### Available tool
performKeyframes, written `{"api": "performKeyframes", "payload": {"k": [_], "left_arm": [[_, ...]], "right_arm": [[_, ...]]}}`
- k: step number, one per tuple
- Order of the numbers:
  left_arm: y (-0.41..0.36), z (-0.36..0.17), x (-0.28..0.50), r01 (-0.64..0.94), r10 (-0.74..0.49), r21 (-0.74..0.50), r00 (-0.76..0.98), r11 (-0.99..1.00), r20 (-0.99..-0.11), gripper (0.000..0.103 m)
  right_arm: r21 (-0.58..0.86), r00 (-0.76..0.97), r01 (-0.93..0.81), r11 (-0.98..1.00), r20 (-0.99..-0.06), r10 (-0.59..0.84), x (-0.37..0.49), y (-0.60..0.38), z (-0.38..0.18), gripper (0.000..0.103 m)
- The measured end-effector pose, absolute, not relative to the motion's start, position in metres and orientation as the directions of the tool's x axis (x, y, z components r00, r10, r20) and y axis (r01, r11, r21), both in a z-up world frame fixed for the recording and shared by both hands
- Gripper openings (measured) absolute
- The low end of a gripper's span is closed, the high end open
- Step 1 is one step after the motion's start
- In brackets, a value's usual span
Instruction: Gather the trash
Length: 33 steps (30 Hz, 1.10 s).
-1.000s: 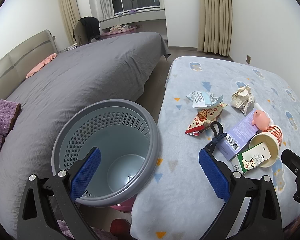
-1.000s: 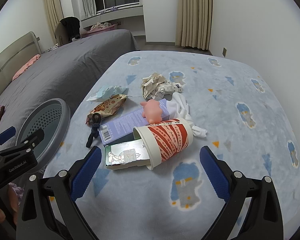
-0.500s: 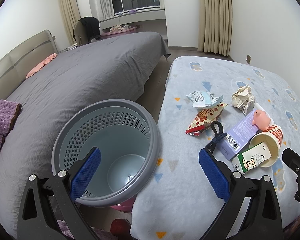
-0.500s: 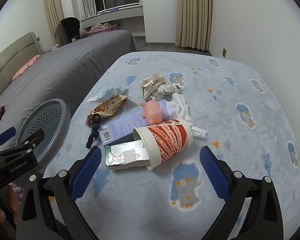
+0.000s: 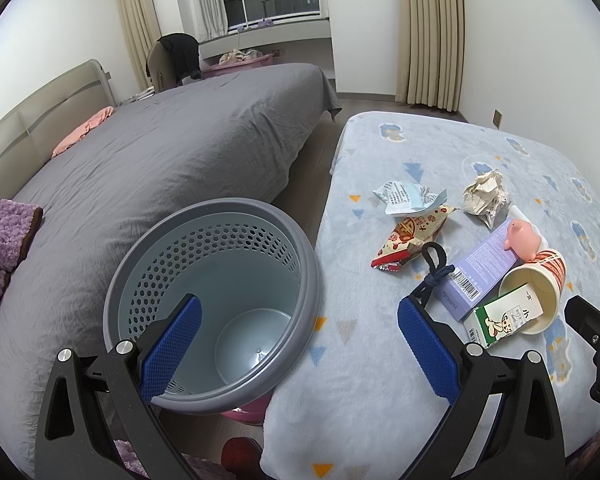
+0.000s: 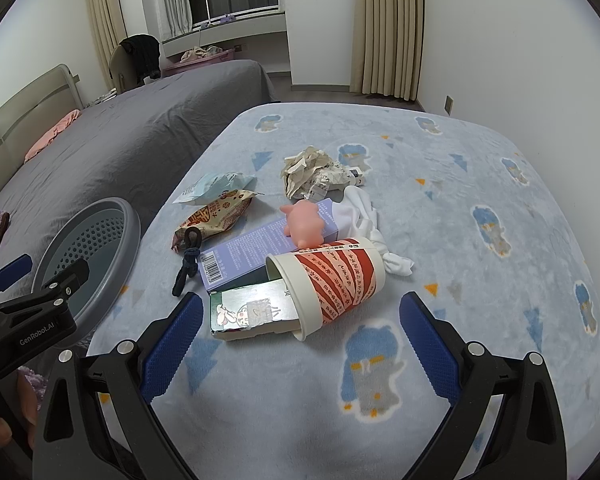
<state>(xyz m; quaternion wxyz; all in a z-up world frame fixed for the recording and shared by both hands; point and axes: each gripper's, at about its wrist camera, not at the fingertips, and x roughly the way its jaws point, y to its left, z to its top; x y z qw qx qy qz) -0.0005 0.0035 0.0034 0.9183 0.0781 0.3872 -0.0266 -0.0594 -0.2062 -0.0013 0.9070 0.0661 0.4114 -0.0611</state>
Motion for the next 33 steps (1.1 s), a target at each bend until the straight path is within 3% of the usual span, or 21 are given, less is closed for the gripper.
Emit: {"api": "performKeyframes", "payload": {"k": [23,33], "left_arm": [[-0.001,-0.005,0.000,0.128,-0.015,0.100,0.684,0.987,-0.730,0.097],[-0.019,-0.016,0.006,0.161,-0.045,0.084,0.663,0.983,-0.747,0.097]], "right_arm": [[0.068,0.623,0.221,0.973,-0.778,-0.087,-0.067,-0.239,-0.015,0.094],[0.135,0.606,0.161,0.978,-0.796,0.010,-0.052,-0.263,-0.022,0.094]]}}
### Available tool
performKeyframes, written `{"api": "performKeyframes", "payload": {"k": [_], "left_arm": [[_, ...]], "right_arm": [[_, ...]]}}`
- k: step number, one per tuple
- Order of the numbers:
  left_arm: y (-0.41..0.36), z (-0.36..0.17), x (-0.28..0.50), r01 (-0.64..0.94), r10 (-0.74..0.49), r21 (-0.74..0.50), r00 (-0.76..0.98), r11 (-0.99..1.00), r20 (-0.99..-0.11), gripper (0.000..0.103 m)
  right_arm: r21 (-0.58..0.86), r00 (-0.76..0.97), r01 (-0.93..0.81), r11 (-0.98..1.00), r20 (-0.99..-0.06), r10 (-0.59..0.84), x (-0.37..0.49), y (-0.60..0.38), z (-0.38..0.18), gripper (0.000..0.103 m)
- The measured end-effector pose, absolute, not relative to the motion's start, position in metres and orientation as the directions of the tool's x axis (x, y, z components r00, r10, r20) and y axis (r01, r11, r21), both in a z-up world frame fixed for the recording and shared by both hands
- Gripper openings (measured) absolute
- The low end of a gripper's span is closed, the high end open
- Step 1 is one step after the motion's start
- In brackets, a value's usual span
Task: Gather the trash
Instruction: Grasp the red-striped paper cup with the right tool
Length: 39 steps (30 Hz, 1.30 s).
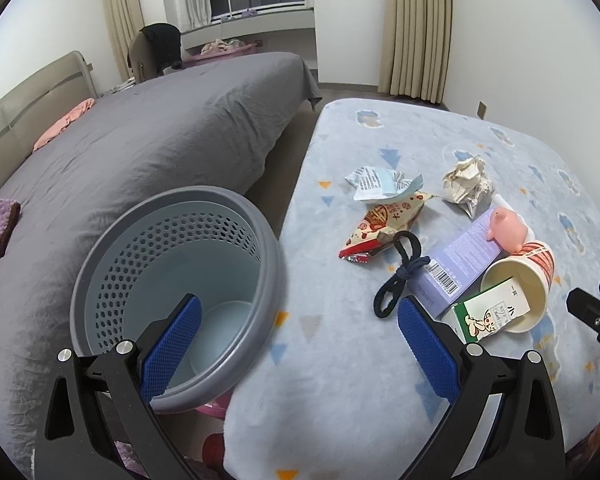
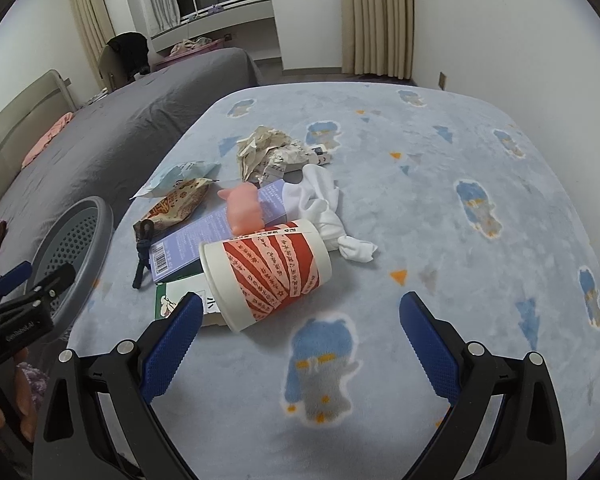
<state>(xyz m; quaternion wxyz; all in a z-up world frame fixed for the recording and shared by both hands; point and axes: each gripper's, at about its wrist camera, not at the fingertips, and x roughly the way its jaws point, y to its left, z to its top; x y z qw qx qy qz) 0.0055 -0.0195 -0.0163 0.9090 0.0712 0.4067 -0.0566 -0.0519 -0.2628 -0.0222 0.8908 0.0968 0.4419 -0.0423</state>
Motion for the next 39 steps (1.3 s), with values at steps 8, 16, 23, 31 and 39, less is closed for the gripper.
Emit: {"api": "performKeyframes", "payload": {"k": [8,16,23,31,39], "left_arm": [[-0.028,-0.023,0.009,0.172,-0.036,0.102,0.653,0.980,-0.757,0.097],[-0.033,-0.026,0.012,0.181,-0.043,0.098,0.644,0.979,-0.764,0.096],[-0.037,-0.027,0.013,0.187,-0.048,0.096,0.642,0.978,-0.766,0.097],[-0.040,-0.029,0.015,0.188,-0.043,0.102,0.639,0.977,-0.768,0.097],[-0.039,-0.030,0.014,0.187,-0.040,0.106,0.641,0.977,-0.767,0.097]], "right_arm": [[0.185,0.551,0.060,0.981,-0.826,0.122,-0.027,-0.260,-0.036,0.094],[0.216,0.500,0.020,0.976,-0.848,0.178,-0.007,-0.265,-0.050,0.094],[0.224,0.472,-0.026,0.974,-0.856,0.209,0.006,-0.267,-0.056,0.094],[0.247,0.447,-0.074,0.966,-0.858,0.253,0.021,-0.267,-0.062,0.094],[0.277,0.463,-0.102,0.955,-0.837,0.292,0.020,-0.260,-0.058,0.093]]}}
